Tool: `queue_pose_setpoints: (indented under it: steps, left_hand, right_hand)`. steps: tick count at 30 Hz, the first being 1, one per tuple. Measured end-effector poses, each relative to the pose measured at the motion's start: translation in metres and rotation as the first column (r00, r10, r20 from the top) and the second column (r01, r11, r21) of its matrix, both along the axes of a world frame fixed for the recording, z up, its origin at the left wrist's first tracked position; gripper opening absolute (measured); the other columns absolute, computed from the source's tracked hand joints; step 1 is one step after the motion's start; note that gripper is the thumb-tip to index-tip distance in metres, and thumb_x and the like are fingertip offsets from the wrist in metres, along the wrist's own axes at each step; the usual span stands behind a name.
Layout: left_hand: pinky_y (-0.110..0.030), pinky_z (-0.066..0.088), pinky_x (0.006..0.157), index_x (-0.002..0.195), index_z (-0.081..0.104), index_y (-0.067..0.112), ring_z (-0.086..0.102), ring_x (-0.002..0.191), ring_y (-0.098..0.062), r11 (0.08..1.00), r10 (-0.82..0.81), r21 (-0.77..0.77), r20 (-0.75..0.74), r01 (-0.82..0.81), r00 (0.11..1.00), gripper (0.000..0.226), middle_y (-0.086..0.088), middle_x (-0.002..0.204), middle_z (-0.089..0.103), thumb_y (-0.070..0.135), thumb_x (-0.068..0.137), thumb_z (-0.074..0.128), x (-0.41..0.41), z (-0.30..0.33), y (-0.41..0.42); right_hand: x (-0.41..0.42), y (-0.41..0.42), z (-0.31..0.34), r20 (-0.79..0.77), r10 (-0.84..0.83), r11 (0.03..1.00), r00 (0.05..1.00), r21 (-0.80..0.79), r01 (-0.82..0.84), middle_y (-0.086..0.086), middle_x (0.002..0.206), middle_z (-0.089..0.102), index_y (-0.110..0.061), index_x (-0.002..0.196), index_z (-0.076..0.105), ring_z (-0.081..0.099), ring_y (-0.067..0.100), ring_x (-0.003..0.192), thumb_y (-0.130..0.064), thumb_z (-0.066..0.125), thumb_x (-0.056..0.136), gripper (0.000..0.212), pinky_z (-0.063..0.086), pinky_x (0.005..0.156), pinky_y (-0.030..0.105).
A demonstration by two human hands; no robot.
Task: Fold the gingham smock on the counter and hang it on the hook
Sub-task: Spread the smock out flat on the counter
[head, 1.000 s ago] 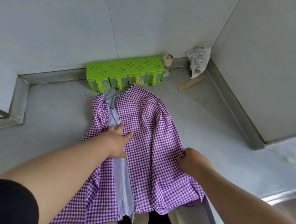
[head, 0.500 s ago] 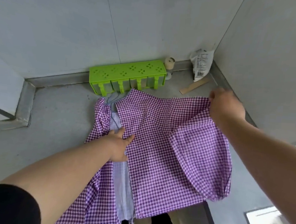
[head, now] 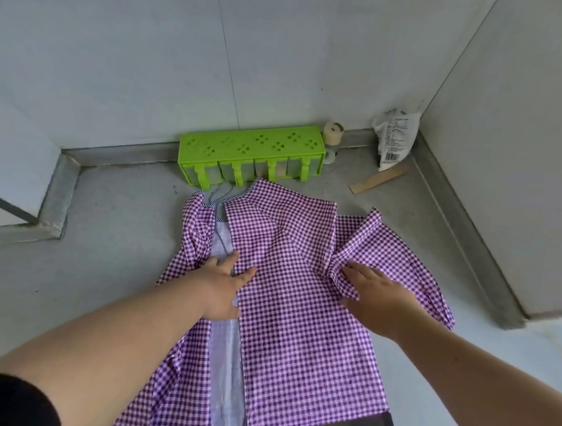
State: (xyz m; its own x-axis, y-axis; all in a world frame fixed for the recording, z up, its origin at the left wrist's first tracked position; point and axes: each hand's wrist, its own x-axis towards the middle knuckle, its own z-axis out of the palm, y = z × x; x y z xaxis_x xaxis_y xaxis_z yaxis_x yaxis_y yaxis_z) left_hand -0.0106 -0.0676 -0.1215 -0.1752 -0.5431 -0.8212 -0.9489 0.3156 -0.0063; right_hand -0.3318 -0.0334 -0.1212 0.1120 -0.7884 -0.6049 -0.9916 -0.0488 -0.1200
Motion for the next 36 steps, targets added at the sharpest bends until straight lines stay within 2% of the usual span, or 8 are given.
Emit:
queue_pose_setpoints:
  steps: [6, 9, 14, 22, 27, 30, 33, 36]
  left_hand:
    - [-0.058, 0.009, 0.128, 0.163, -0.014, 0.049, -0.020, 0.160, -0.038, 1.000, 0.017, -0.012, -0.025, -0.017, 1.000, 0.095, 0.004, 0.171, -0.033, 0.053, 0.102, 0.058, 0.001, 0.004, 0.002]
    - [-0.057, 0.010, 0.129, 0.163, -0.013, 0.050, -0.018, 0.161, -0.038, 1.000, 0.015, -0.021, -0.042, -0.016, 0.999, 0.094, 0.005, 0.172, -0.032, 0.053, 0.102, 0.059, 0.004, 0.001, 0.003]
    - [-0.052, 0.015, 0.132, 0.167, 0.013, 0.046, -0.004, 0.164, -0.033, 0.993, 0.065, -0.085, -0.195, -0.083, 0.979, 0.080, 0.005, 0.178, -0.012, 0.041, 0.102, 0.059, 0.021, -0.008, -0.002]
    - [-0.051, 0.027, 0.129, 0.149, 0.051, 0.037, 0.007, 0.159, -0.030, 0.861, 0.243, -0.322, -0.420, -0.394, 0.874, 0.060, 0.005, 0.173, 0.008, 0.025, 0.093, 0.072, 0.081, -0.004, 0.028]
    - [-0.050, 0.033, 0.125, 0.158, 0.034, 0.039, 0.018, 0.157, -0.038, 0.687, 0.465, -0.359, -0.450, -0.631, 0.762, 0.086, -0.005, 0.172, 0.006, 0.034, 0.086, 0.081, 0.110, -0.007, 0.061]
    - [-0.052, 0.042, 0.118, 0.158, 0.018, 0.041, 0.042, 0.144, -0.037, 0.605, 0.657, -0.184, -0.434, -0.775, 0.616, 0.101, -0.010, 0.158, 0.033, 0.043, 0.078, 0.081, 0.122, -0.018, 0.073]
    - [-0.046, 0.056, 0.100, 0.144, 0.041, 0.026, 0.065, 0.114, -0.029, 0.530, 0.745, -0.086, -0.429, -0.844, 0.511, 0.070, -0.004, 0.129, 0.061, 0.037, 0.083, 0.073, 0.130, -0.022, 0.078]
    - [-0.036, 0.058, 0.077, 0.100, 0.068, 0.014, 0.070, 0.085, -0.023, 0.625, 0.697, -0.094, -0.382, -0.775, 0.607, 0.019, -0.008, 0.097, 0.072, 0.026, 0.089, 0.060, 0.144, -0.020, 0.079]
  right_hand:
    - [-0.059, -0.036, 0.018, -0.451, -0.135, 0.990, 0.882, -0.102, 0.099, 0.007, 0.154, 0.043, -0.019, 0.150, 0.046, 0.053, 0.030, 0.136, -0.037, 0.054, 0.092, 0.062, 0.050, 0.105, 0.046]
    - [-0.024, -0.045, 0.030, -0.273, -0.189, 0.948, 0.943, -0.303, 0.102, 0.009, 0.153, 0.042, -0.021, 0.149, 0.042, 0.045, 0.033, 0.139, -0.030, 0.056, 0.089, 0.063, 0.040, 0.112, 0.049]
    - [0.102, -0.027, 0.019, 0.104, 0.293, 0.917, 0.950, -0.313, -0.249, -0.007, 0.159, 0.035, -0.031, 0.155, 0.034, 0.038, 0.023, 0.142, -0.009, 0.042, 0.092, 0.067, 0.035, 0.116, 0.045]
    - [0.213, -0.012, -0.010, 0.006, 0.190, 0.982, 0.982, -0.021, -0.190, 0.022, 0.157, 0.029, -0.032, 0.162, 0.017, 0.035, 0.049, 0.143, -0.076, 0.046, 0.091, 0.088, 0.052, 0.094, 0.055]
    - [0.245, -0.001, -0.014, -0.064, 0.052, 0.997, 0.997, 0.057, -0.049, 0.026, 0.168, -0.005, -0.025, 0.163, -0.003, 0.002, 0.056, 0.152, -0.098, 0.042, 0.071, 0.126, 0.043, 0.104, 0.068]
    - [0.257, 0.002, -0.018, -0.079, -0.011, 0.998, 0.997, 0.064, 0.017, 0.027, 0.168, -0.013, -0.024, 0.163, -0.005, -0.005, 0.056, 0.153, -0.094, 0.049, 0.072, 0.127, 0.029, 0.112, 0.073]
    - [0.261, 0.002, -0.024, -0.056, -0.073, 0.996, 0.996, 0.048, 0.076, 0.024, 0.168, -0.017, -0.028, 0.164, 0.002, -0.009, 0.053, 0.154, -0.081, 0.059, 0.080, 0.115, 0.022, 0.116, 0.073]
    - [0.263, 0.000, -0.028, -0.046, -0.143, 0.988, 0.989, 0.059, 0.145, 0.018, 0.169, -0.020, -0.029, 0.164, 0.010, -0.012, 0.047, 0.155, -0.074, 0.061, 0.085, 0.104, 0.019, 0.118, 0.072]
